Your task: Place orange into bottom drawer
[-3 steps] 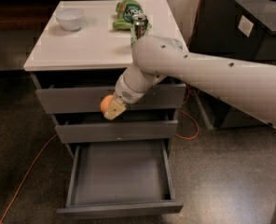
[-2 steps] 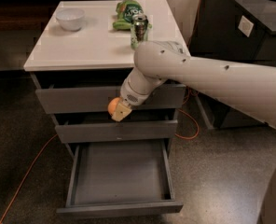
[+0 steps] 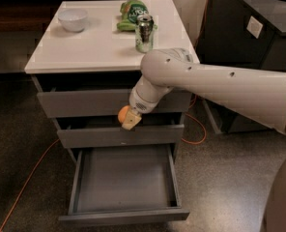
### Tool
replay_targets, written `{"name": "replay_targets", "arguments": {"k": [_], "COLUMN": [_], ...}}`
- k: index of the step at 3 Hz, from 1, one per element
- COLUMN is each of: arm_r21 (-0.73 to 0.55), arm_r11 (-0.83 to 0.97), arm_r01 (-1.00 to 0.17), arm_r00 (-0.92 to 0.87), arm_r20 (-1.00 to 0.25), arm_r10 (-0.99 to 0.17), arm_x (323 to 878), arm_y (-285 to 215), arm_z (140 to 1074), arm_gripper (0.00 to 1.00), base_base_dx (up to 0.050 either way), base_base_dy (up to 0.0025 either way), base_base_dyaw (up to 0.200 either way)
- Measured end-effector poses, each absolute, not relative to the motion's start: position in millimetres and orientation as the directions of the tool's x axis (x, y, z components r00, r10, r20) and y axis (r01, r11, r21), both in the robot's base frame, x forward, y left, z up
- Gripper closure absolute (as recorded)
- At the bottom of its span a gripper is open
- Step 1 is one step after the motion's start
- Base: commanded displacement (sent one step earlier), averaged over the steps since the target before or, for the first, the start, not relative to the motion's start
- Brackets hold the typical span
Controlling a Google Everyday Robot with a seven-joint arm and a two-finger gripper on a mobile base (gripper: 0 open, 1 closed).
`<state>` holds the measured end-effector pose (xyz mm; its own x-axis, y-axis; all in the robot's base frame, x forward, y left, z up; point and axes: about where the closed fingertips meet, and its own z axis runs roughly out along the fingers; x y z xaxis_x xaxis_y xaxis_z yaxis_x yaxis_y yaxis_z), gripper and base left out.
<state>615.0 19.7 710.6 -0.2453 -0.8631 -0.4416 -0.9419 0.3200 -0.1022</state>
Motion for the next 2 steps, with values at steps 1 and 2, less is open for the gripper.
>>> {"name": "replay_targets", "arguments": {"k": [1,2], "arm_r21": [-0.073,-0.051], "arm_r11": [0.322,0.299], "arm_r01": [-0.944,-0.953], "arm_r00": [-0.261,-0.247], "arm_r20": [-0.430,-0.443], "arm_r10": [-0.864,-0.862], "arm_x": [603,598], "arm_y": [-6,-42], "arm_z": [665,597], "arm_gripper": [1.00,1.00], "base_base_dx": [0.000,0.000], "base_base_dy": [0.00000,0.00000], "base_base_dyaw": [0.000,0.000]}}
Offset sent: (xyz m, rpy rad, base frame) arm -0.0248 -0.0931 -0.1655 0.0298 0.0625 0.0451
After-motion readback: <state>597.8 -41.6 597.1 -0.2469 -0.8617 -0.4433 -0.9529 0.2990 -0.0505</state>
